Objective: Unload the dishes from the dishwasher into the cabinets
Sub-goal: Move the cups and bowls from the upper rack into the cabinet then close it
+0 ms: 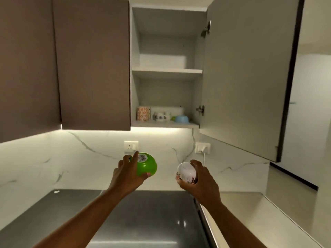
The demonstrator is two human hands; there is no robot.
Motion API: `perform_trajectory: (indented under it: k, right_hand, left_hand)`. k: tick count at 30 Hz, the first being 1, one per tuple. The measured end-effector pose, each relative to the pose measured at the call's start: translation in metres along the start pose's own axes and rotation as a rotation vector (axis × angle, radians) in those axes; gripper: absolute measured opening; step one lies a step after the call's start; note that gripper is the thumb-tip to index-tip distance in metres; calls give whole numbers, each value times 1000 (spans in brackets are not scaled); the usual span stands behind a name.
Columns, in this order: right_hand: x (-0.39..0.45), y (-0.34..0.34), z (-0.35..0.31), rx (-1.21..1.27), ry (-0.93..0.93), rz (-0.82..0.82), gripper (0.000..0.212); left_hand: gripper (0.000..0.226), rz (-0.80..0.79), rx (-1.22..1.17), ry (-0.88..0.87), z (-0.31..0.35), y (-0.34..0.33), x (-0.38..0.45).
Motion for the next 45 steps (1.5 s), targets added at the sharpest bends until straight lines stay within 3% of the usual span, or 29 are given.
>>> perform_trajectory:
  k: [14, 19, 28, 31, 37, 45]
  right_hand:
    - [199, -4, -34, -73, 34, 184, 98]
    - [276, -14, -20, -81, 24, 278, 86]
    - [389, -61, 5, -97, 53, 131, 89]
    - [412, -81, 7, -101, 60, 72, 98]
    - [430, -108, 17, -67, 39, 14, 94]
    - [446, -133, 21, -109, 16, 41, 101]
  left_hand:
    - [98, 61, -147, -51, -2, 14, 201]
    - [92, 147, -254, -119, 19, 17, 269]
    - [106, 48, -212, -68, 26, -26, 371]
    - [123, -20, -194, -54, 17, -51, 397]
    - [140, -86, -192, -47, -8, -84, 433]
    - [105, -94, -210, -76, -31, -103, 450]
Point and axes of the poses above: each hand's wrist, its own x-axis towards the middle knuckle, its own y-axis out of the back of the hand, z = x × y, the point moved 7 cm from there along x, towards the middle knuckle, and after that the axes turned 15 degrees about -x, right-handed, at the moved point
